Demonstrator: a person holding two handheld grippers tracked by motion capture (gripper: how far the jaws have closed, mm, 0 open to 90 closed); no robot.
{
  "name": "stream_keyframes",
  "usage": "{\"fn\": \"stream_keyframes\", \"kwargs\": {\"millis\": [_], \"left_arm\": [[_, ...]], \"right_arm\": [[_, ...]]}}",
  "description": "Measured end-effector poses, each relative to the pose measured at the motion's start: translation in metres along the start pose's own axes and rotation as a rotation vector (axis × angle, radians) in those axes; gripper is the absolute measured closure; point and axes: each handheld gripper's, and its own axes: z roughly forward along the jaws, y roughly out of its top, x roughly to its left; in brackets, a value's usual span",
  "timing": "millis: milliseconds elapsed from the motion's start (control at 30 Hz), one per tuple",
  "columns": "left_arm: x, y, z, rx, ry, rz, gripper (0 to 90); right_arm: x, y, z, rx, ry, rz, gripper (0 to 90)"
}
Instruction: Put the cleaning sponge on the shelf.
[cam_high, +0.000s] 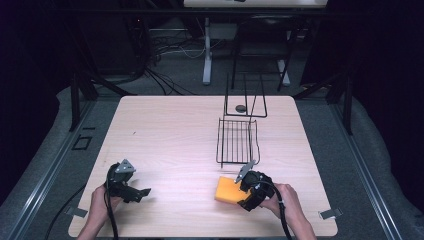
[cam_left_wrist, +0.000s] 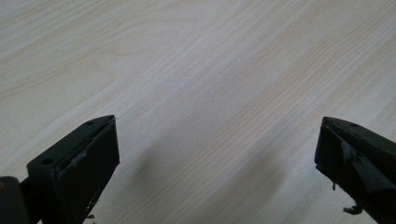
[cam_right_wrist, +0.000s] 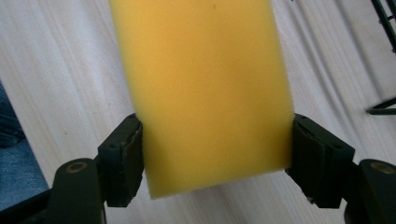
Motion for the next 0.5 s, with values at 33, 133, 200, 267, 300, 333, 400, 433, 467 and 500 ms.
{"fn": "stream_keyframes", "kwargs": {"millis": [33,133,200,267,300,333,400,433,467,500], "left_arm": [[0.0,0.0,0.0,-0.001,0.002,0.0,0.0],[0.0,0.0,0.0,-0.001,0.0,-0.001,0.0],[0.0,0.0,0.0,-0.001,-0.001,-0.002,0.0],[0.0,0.0,0.0,0.0,-0.001,-0.001,0.0],[0.0,0.0,0.0,0.0,-0.001,0.0,0.0],[0.0,0.0,0.0,-0.001,-0.001,-0.002,0.0],[0.001,0.0,0.0,-0.001,-0.002,-0.003,0.0],[0.0,0.0,0.0,-0.006,0.002,-0.005,0.0],[0.001,0.0,0.0,-0.006,0.002,-0.005,0.0],[0.001,0.0,0.001,-0.005,0.002,-0.004,0.0]], "right_arm": [[0.001,0.0,-0.004,0.006,-0.007,0.0,27.1],[0.001,-0.001,-0.007,-0.005,-0.007,0.004,27.3],[0.001,-0.002,-0.009,-0.014,-0.002,0.01,27.4],[0.001,-0.002,-0.011,-0.004,-0.009,0.006,27.6],[0.001,-0.002,-0.011,-0.022,0.002,0.017,27.6],[0.001,-0.002,-0.011,-0.018,0.002,0.011,27.7],[0.001,-0.002,-0.013,-0.019,0.005,0.015,27.8],[0.001,-0.002,-0.014,-0.027,0.004,0.014,28.0],[0.001,-0.003,-0.014,-0.037,0.005,0.018,28.0],[0.001,-0.002,-0.015,-0.036,0.01,0.019,28.1]]}}
